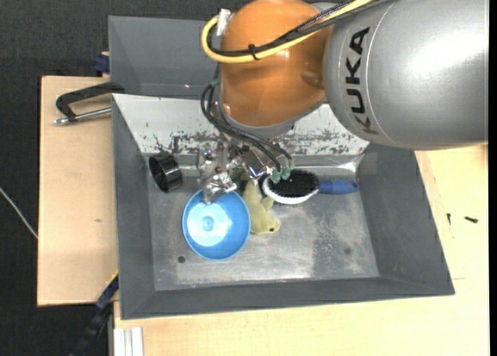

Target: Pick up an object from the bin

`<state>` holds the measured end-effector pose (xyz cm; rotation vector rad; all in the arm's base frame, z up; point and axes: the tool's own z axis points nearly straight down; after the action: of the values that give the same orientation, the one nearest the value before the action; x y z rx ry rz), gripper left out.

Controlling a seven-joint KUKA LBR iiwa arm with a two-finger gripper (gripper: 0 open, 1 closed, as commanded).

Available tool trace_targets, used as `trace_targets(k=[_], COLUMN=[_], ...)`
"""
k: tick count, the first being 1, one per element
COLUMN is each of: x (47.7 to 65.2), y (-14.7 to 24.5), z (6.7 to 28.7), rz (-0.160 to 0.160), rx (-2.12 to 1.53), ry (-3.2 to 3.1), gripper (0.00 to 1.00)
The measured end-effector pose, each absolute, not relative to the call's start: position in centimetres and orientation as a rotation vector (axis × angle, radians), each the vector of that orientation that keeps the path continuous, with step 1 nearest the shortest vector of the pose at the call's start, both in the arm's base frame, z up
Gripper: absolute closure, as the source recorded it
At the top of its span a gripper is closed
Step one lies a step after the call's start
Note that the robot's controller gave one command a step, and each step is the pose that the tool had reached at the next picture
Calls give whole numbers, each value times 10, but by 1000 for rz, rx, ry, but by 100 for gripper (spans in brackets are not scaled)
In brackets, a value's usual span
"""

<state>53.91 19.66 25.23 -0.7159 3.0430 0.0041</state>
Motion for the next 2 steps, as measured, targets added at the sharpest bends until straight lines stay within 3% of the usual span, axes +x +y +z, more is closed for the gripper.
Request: trace_targets(k=[2], x=[537], y=[196], z=[247], rz=[4], rx=[-719], ry=[3053], gripper=[100])
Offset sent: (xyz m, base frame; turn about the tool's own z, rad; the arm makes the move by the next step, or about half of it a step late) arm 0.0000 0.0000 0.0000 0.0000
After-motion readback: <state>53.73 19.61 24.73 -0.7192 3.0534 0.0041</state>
